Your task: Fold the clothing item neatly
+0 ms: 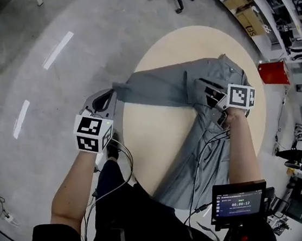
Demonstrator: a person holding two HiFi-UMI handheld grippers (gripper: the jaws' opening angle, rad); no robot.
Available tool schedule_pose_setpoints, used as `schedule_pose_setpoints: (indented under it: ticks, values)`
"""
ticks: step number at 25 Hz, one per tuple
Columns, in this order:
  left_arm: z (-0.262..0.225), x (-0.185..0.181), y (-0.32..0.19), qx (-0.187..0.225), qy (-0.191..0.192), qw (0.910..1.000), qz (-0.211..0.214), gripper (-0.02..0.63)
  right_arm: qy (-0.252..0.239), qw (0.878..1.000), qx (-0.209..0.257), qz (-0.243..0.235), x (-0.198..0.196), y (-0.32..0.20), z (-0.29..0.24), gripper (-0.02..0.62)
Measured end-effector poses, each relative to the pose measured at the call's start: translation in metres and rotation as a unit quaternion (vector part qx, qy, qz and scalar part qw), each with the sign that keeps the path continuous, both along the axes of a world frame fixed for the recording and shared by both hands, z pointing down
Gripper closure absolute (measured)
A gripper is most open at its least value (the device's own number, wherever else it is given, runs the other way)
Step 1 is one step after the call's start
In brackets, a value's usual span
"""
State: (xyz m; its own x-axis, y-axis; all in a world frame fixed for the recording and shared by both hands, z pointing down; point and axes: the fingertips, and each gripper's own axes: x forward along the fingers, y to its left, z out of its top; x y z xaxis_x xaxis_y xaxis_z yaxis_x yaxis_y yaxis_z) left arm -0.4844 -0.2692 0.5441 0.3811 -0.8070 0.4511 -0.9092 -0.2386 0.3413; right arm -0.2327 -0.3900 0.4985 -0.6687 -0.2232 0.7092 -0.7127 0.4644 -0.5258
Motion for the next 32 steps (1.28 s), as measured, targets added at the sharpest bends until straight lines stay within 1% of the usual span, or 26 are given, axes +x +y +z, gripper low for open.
schedule_pose_setpoints:
  ticks: [2, 3, 4, 5, 6, 7, 8, 9, 10, 11, 12, 15, 16, 17, 18, 19, 20, 21, 23, 24, 25, 27, 29, 30, 31, 32]
  values:
    - [0.005, 0.004, -0.003, -0.006, 0.001, 1.0, 0.0, 0.614, -0.007, 0.999, 0.041, 0.013, 0.005, -0.003, -0.019, 0.444]
    - [0.009, 0.002, -0.003, -0.019, 0.005, 0.9998, -0.005, 0.614, -0.009, 0.998, 0.057, 0.024, 0.006, -0.003, -0.026, 0.445]
    - [0.016, -0.003, -0.001, -0.041, 0.018, 0.9988, -0.019, 0.614, -0.01, 0.997, 0.071, 0.039, 0.004, -0.003, -0.03, 0.451]
    - [0.023, -0.011, 0.001, -0.072, 0.04, 0.9956, -0.044, 0.613, -0.012, 0.995, 0.084, 0.053, 0.002, -0.001, -0.032, 0.466]
    - [0.031, -0.018, 0.004, -0.108, 0.073, 0.9886, -0.076, 0.613, -0.014, 0.993, 0.094, 0.064, -0.003, 0.002, -0.033, 0.481]
    - [0.037, -0.02, 0.006, -0.142, 0.115, 0.9776, -0.106, 0.614, -0.017, 0.993, 0.101, 0.066, -0.007, 0.007, -0.031, 0.486]
    - [0.042, -0.017, 0.006, -0.168, 0.16, 0.9644, -0.128, 0.614, -0.019, 0.993, 0.103, 0.062, -0.01, 0.013, -0.029, 0.486]
    - [0.045, -0.011, 0.004, -0.186, 0.202, 0.951, -0.141, 0.613, -0.02, 0.993, 0.101, 0.055, -0.012, 0.019, -0.026, 0.486]
    - [0.046, -0.005, -0.001, -0.199, 0.237, 0.9391, -0.149, 0.614, -0.02, 0.994, 0.101, 0.049, -0.014, 0.023, -0.026, 0.486]
    - [0.046, -0.002, -0.006, -0.208, 0.26, 0.9297, -0.156, 0.61, -0.02, 0.994, 0.102, 0.044, -0.016, 0.026, -0.028, 0.486]
    - [0.046, -0.002, -0.011, -0.217, 0.273, 0.9226, -0.165, 0.609, -0.022, 0.993, 0.104, 0.041, -0.017, 0.028, -0.033, 0.486]
    - [0.047, -0.012, -0.017, -0.242, 0.286, 0.9051, -0.201, 0.602, -0.016, 0.991, 0.126, 0.041, -0.02, 0.033, -0.05, 0.486]
    - [0.049, -0.014, -0.017, -0.25, 0.291, 0.8991, -0.211, 0.574, -0.006, 0.99, 0.137, 0.036, -0.02, 0.034, -0.053, 0.486]
    - [0.052, -0.016, -0.018, -0.257, 0.298, 0.8924, -0.221, 0.522, 0.005, 0.988, 0.15, 0.028, -0.019, 0.035, -0.055, 0.491]
    - [0.056, -0.017, -0.019, -0.264, 0.305, 0.8852, -0.232, 0.474, 0.015, 0.987, 0.161, 0.02, -0.017, 0.036, -0.055, 0.512]
    - [0.061, -0.018, -0.02, -0.272, 0.313, 0.8771, -0.243, 0.448, 0.021, 0.985, 0.17, 0.015, -0.015, 0.038, -0.056, 0.529]
    - [0.068, -0.017, -0.02, -0.283, 0.321, 0.8673, -0.254, 0.433, 0.023, 0.984, 0.176, 0.012, -0.013, 0.039, -0.057, 0.534]
    - [0.076, -0.015, -0.02, -0.296, 0.333, 0.8556, -0.263, 0.406, 0.022, 0.983, 0.181, 0.011, -0.01, 0.041, -0.06, 0.534]
    - [0.084, -0.009, -0.022, -0.316, 0.366, 0.8319, -0.273, 0.369, 0.025, 0.981, 0.192, 0.012, -0.006, 0.043, -0.064, 0.533]
    - [0.086, -0.007, -0.024, -0.322, 0.381, 0.822, -0.275, 0.354, 0.027, 0.98, 0.196, 0.012, -0.005, 0.043, -0.066, 0.532]
    - [0.088, -0.006, -0.025, -0.328, 0.39, 0.8145, -0.278, 0.341, 0.029, 0.979, 0.199, 0.012, -0.004, 0.043, -0.067, 0.532]
    - [0.094, -0.006, -0.025, -0.343, 0.396, 0.8023, -0.286, 0.342, 0.031, 0.979, 0.199, 0.016, -0.002, 0.045, -0.068, 0.532]
    - [0.104, -0.005, -0.026, -0.358, 0.408, 0.7882, -0.291, 0.351, 0.03, 0.98, 0.198, 0.024, 0.004, 0.047, -0.067, 0.532]
    - [0.108, -0.005, -0.027, -0.363, 0.411, 0.7832, -0.293, 0.393, 0.03, 0.979, 0.198, 0.029, 0.008, 0.048, -0.066, 0.532]
    - [0.111, -0.006, -0.028, -0.367, 0.409, 0.7811, -0.297, 0.48, 0.03, 0.979, 0.198, 0.034, 0.012, 0.05, -0.066, 0.532]
    - [0.111, -0.008, -0.028, -0.367, 0.405, 0.7816, -0.301, 0.561, 0.032, 0.979, 0.199, 0.038, 0.018, 0.051, -0.065, 0.532]
